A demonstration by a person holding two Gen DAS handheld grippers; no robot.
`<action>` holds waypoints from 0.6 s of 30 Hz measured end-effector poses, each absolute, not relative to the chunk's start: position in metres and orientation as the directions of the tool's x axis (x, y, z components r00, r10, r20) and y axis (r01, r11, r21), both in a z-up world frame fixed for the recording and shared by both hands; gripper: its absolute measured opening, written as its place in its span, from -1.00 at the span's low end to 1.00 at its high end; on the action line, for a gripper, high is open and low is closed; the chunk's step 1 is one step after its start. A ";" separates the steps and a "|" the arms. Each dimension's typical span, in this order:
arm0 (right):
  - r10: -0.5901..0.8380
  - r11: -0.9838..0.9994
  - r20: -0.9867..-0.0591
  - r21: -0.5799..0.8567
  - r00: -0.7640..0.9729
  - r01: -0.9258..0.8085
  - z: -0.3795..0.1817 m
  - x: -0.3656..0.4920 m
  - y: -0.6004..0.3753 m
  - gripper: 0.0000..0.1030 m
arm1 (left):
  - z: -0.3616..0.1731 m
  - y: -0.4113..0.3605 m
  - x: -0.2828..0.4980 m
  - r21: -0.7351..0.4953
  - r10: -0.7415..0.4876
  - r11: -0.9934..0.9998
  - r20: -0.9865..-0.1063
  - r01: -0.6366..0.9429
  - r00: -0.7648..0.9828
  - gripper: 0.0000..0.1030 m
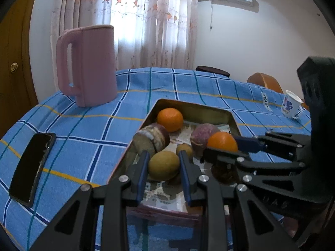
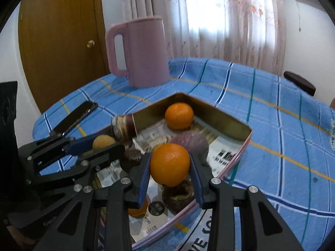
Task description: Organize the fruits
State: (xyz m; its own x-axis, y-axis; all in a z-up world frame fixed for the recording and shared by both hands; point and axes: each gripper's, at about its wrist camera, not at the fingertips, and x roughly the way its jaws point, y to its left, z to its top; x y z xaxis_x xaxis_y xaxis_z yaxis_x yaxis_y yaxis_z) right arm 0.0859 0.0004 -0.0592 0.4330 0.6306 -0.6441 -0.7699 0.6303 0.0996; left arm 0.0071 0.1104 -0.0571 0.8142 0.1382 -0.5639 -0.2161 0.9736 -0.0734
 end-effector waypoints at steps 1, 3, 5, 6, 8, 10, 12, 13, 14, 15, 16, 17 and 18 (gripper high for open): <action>0.634 0.628 -0.641 0.099 0.433 -0.772 -0.060 0.085 0.001 -0.25 | -0.058 0.111 0.007 -0.079 0.137 0.973 -0.564 -0.218 0.814 -0.42; 0.630 0.628 -0.642 0.092 0.437 -0.773 -0.060 0.084 0.002 -0.24 | -0.057 0.112 0.006 -0.080 0.139 0.972 -0.565 -0.221 0.813 -0.41; 0.632 0.626 -0.645 0.098 0.430 -0.774 -0.059 0.085 0.003 -0.22 | -0.055 0.112 0.004 -0.077 0.143 0.972 -0.561 -0.223 0.815 -0.37; 0.633 0.626 -0.644 0.100 0.429 -0.774 -0.059 0.085 0.002 -0.22 | -0.055 0.112 0.004 -0.070 0.150 0.971 -0.561 -0.227 0.814 -0.34; 0.633 0.628 -0.641 0.099 0.433 -0.772 -0.058 0.084 0.000 -0.21 | -0.054 0.113 0.002 -0.069 0.160 0.969 -0.560 -0.238 0.813 -0.14; 0.633 0.632 -0.639 0.099 0.438 -0.769 -0.057 0.083 -0.002 -0.16 | -0.052 0.115 -0.001 -0.076 0.158 0.968 -0.555 -0.239 0.817 0.02; 0.632 0.638 -0.632 0.095 0.449 -0.764 -0.054 0.082 -0.005 -0.05 | -0.050 0.117 -0.005 -0.078 0.166 0.966 -0.548 -0.247 0.820 0.18; 0.633 0.640 -0.629 0.096 0.452 -0.763 -0.053 0.082 -0.007 -0.01 | -0.048 0.118 -0.008 -0.081 0.166 0.966 -0.539 -0.247 0.826 0.32; 0.638 0.641 -0.621 0.101 0.455 -0.761 -0.051 0.081 -0.011 0.02 | -0.046 0.118 -0.009 -0.081 0.167 0.966 -0.534 -0.247 0.829 0.47; 0.641 0.642 -0.617 0.103 0.457 -0.760 -0.049 0.081 -0.012 0.03 | -0.044 0.117 -0.012 -0.078 0.173 0.965 -0.525 -0.249 0.834 0.53; 0.642 0.644 -0.612 0.103 0.462 -0.759 -0.047 0.081 -0.015 0.05 | -0.043 0.116 -0.013 -0.076 0.175 0.966 -0.519 -0.249 0.836 0.61; 0.641 0.648 -0.606 0.098 0.471 -0.755 -0.044 0.079 -0.018 0.07 | -0.040 0.115 -0.015 -0.074 0.175 0.966 -0.512 -0.246 0.841 0.67; 0.640 0.650 -0.602 0.095 0.477 -0.754 -0.043 0.078 -0.020 0.08 | -0.037 0.113 -0.017 -0.073 0.172 0.968 -0.502 -0.239 0.848 0.69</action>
State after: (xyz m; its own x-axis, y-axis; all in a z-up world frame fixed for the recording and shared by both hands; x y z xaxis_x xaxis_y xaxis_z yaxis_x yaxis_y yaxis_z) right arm 0.0784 -0.0197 -0.0427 0.4771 0.6405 -0.6018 -0.7537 0.6504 0.0947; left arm -0.0172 0.1127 -0.0371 0.8476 0.1716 -0.5022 -0.2393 0.9682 -0.0730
